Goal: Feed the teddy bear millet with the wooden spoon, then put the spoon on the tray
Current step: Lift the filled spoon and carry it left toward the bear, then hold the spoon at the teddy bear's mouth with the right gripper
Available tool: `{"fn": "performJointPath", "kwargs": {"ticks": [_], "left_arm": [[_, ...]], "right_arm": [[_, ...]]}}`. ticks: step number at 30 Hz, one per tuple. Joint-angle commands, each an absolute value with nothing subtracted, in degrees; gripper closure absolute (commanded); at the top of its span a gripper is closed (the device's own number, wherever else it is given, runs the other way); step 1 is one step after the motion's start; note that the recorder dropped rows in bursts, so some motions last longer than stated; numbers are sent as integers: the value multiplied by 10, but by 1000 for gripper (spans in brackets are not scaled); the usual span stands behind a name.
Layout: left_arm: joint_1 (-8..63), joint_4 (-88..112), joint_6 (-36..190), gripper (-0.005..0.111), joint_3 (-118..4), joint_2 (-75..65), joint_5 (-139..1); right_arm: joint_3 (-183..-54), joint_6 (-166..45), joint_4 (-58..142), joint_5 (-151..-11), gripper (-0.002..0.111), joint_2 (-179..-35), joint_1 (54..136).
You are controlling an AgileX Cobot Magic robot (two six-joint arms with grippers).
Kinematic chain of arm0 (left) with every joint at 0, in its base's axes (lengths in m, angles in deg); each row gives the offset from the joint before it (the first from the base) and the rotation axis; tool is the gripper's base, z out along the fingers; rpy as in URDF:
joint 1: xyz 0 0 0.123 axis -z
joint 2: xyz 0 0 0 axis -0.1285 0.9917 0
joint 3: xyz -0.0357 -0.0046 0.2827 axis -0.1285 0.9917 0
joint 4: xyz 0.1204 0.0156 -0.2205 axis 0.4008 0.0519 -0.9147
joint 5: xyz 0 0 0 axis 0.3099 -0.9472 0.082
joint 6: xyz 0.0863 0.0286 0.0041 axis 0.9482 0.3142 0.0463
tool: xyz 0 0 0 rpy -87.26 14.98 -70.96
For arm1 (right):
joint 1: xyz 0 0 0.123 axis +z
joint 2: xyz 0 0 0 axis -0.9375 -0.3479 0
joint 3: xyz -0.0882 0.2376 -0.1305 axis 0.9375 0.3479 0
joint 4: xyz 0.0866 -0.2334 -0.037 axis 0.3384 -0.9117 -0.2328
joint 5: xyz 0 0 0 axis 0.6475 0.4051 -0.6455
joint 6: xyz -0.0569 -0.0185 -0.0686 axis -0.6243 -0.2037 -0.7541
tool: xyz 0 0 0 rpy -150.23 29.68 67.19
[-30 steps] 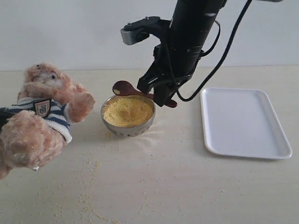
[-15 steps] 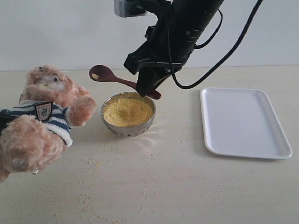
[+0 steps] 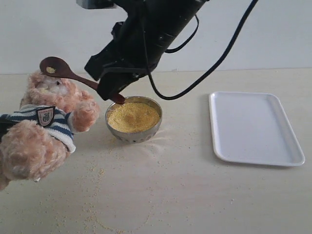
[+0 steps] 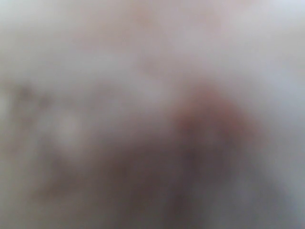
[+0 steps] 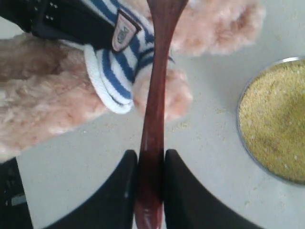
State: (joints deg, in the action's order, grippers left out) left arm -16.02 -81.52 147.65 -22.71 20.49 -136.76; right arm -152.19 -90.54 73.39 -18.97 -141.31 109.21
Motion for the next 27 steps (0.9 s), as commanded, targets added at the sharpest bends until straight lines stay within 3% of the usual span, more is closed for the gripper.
{"fn": "performJointPath", "kwargs": {"ticks": [1, 14, 27], "left_arm": [[-159, -823, 1479, 102, -226, 204, -1385], [-159, -824, 1477, 102, -226, 204, -1385], [-159, -832, 1477, 102, -226, 204, -1385]], "right_arm": [[-1520, -909, 680, -263, 108, -1407, 1123], [-1520, -878, 453, -325, 108, -1431, 1188], [-1520, -911, 409, -355, 108, -1437, 1198]]}}
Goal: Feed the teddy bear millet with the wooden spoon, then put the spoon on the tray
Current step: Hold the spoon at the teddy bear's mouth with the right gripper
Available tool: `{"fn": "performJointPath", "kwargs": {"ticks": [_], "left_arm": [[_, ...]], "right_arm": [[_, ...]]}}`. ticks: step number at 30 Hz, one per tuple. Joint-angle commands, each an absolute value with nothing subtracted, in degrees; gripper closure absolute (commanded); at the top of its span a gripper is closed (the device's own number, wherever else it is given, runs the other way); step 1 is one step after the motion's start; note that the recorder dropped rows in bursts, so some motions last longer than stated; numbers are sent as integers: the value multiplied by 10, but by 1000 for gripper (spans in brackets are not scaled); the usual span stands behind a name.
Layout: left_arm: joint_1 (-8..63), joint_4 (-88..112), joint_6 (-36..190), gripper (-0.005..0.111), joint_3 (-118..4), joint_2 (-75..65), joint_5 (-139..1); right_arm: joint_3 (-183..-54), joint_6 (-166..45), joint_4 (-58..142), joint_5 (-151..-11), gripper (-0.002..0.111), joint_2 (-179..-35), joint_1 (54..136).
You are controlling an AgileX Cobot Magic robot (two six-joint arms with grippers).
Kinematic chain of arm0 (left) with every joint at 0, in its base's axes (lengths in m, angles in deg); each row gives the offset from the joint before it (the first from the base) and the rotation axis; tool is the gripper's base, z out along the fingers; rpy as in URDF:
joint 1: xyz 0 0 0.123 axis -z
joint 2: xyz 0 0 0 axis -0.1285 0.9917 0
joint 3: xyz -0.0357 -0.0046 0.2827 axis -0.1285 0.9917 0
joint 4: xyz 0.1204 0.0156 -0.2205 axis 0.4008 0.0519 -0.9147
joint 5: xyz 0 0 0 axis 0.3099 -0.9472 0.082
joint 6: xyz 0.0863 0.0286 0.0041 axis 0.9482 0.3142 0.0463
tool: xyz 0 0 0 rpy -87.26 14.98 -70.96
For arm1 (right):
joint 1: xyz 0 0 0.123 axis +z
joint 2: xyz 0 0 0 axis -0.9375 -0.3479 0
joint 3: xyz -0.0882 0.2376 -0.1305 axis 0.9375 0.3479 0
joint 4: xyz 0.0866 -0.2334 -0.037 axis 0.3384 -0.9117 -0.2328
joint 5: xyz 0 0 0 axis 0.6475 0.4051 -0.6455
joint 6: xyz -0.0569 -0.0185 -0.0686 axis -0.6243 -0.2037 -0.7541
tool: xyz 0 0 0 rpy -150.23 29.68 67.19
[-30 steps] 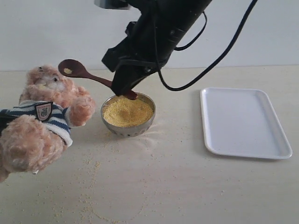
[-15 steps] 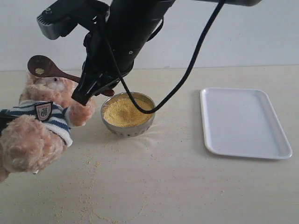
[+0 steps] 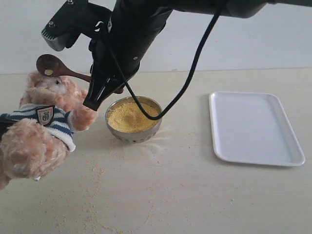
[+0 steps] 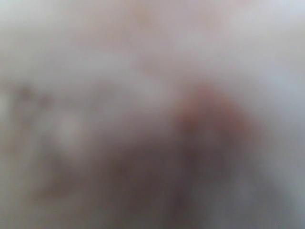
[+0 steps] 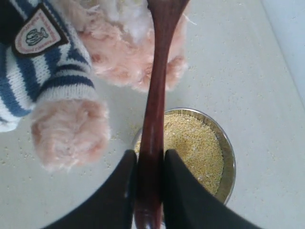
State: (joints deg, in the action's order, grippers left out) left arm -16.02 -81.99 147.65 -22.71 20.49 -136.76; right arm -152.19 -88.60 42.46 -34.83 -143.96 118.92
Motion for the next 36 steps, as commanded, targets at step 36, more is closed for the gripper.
{"fn": "performJointPath", "kwargs": {"ticks": [36], "left_arm": [[-159, -836, 1479, 102, -226, 204, -1392]], "right_arm": [[-1520, -755, 183, -290, 108, -1431, 1262]]}}
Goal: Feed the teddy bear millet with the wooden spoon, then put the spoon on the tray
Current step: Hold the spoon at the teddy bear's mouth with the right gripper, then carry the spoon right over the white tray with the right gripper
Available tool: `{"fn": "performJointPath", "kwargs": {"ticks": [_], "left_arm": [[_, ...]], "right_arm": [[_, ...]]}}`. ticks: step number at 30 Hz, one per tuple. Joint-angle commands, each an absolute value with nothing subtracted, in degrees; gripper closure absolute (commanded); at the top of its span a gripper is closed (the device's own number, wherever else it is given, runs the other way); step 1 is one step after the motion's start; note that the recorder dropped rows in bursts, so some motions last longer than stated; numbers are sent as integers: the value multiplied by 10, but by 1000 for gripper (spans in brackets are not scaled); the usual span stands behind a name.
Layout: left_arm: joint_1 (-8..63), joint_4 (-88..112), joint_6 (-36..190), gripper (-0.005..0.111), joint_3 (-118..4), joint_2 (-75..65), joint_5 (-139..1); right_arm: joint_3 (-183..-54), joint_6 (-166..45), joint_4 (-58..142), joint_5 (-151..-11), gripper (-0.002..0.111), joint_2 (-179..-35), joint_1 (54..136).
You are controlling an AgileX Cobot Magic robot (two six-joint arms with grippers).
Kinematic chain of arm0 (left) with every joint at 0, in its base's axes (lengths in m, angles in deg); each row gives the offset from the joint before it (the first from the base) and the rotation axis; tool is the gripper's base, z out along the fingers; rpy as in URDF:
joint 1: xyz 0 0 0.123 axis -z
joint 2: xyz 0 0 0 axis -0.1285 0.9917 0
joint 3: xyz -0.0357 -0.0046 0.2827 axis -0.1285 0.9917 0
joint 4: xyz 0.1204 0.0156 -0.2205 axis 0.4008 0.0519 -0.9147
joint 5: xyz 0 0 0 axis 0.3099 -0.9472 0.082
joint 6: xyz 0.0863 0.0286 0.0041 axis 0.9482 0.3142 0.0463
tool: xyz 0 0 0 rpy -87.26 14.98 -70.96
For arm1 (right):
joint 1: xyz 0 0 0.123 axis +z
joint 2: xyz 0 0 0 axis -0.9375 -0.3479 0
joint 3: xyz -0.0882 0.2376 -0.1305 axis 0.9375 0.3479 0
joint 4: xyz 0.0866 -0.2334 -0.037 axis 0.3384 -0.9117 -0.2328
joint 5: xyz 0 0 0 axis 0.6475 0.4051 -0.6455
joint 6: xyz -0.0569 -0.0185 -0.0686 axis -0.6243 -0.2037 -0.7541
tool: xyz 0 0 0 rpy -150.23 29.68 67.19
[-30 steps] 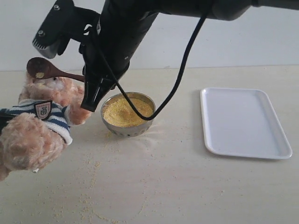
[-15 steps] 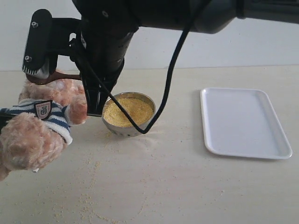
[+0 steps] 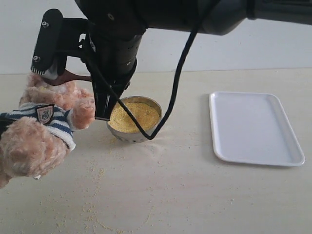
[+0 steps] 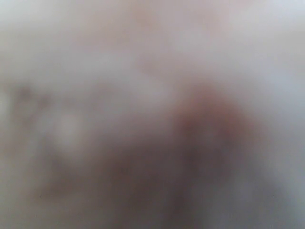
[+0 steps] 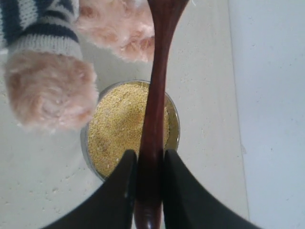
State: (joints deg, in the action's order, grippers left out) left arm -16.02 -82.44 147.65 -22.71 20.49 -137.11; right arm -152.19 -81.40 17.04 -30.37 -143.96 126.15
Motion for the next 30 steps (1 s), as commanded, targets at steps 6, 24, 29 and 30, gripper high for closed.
{"fn": "performJointPath", "kwargs": {"ticks": [6, 24, 29, 30], "left_arm": [[-159, -838, 1479, 102, -226, 204, -1392], [-160, -849, 1503, 102, -226, 204, -1392], [-160, -849, 1503, 102, -226, 204, -1392], [-160, -849, 1503, 102, -226, 204, -1392]], "right_arm": [[-1520, -723, 191, -279, 108, -1429, 1262], [-1520, -641, 273, -172, 108, -1260, 1125], [-1519, -658, 413, -160, 108, -1194, 992], [-1513, -658, 416, -160, 108, -1184, 976]]}}
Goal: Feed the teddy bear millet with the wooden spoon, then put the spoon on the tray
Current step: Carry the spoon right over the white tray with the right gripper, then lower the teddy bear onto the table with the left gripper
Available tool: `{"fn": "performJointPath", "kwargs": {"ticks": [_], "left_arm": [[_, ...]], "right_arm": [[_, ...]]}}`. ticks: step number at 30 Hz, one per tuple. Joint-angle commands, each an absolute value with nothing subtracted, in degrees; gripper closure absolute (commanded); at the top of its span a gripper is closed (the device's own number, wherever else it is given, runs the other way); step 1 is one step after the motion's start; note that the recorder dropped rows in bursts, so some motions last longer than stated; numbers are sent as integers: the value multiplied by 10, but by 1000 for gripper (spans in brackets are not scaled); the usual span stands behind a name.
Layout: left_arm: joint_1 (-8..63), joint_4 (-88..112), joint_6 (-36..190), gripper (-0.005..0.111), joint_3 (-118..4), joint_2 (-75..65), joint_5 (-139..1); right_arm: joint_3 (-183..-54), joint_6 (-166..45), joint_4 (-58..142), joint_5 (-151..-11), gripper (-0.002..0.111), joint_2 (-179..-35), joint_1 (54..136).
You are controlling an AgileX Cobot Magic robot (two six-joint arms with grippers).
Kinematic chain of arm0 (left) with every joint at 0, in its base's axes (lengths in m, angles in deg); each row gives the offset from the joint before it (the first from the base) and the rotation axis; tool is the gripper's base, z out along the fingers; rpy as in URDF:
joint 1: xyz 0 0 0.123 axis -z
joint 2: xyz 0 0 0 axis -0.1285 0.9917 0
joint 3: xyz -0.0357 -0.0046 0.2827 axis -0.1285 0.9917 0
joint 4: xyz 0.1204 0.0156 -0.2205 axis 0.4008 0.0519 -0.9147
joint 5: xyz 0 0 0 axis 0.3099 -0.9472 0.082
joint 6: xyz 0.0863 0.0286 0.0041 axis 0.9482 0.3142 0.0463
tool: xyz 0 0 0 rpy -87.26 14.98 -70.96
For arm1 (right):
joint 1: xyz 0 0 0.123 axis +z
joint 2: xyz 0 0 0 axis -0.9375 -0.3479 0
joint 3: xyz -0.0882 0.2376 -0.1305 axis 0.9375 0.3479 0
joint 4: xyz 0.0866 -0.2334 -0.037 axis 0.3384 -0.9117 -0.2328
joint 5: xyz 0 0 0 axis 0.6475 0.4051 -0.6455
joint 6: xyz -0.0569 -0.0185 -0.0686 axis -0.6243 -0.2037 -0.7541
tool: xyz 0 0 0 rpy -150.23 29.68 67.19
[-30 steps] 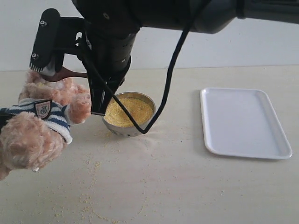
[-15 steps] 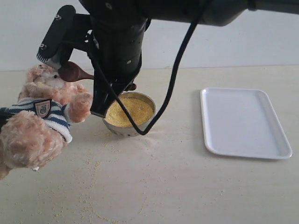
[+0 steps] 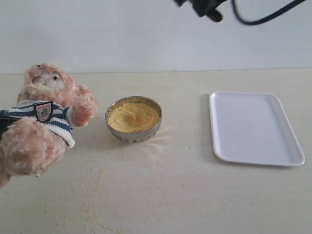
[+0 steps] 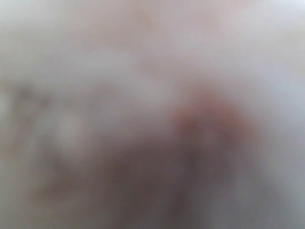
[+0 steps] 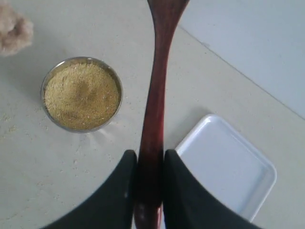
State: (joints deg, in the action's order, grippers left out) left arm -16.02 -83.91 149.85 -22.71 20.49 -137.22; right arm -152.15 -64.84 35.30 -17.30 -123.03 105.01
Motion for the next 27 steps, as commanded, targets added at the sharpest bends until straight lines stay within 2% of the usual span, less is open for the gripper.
{"fn": "performJointPath", "kwargs": {"ticks": [1, 8, 16, 22, 27], "left_arm": [[-160, -849, 1503, 102, -226, 204, -1392], [-160, -849, 1503, 102, -226, 204, -1392], [-160, -842, 1524, 102, -226, 204, -1392], [-160, -849, 1531, 102, -226, 204, -1392], [-160, -854, 1553, 102, -226, 204, -1392]], "right_arm": [[-1501, -657, 416, -166, 108, -1171, 957], [-1305, -658, 416, -278, 108, -1107, 854], [-1051, -673, 460, -479, 108, -1094, 841], [-964, -706, 517, -554, 108, -1094, 841], [-942, -706, 538, -561, 108, -1094, 841]]}}
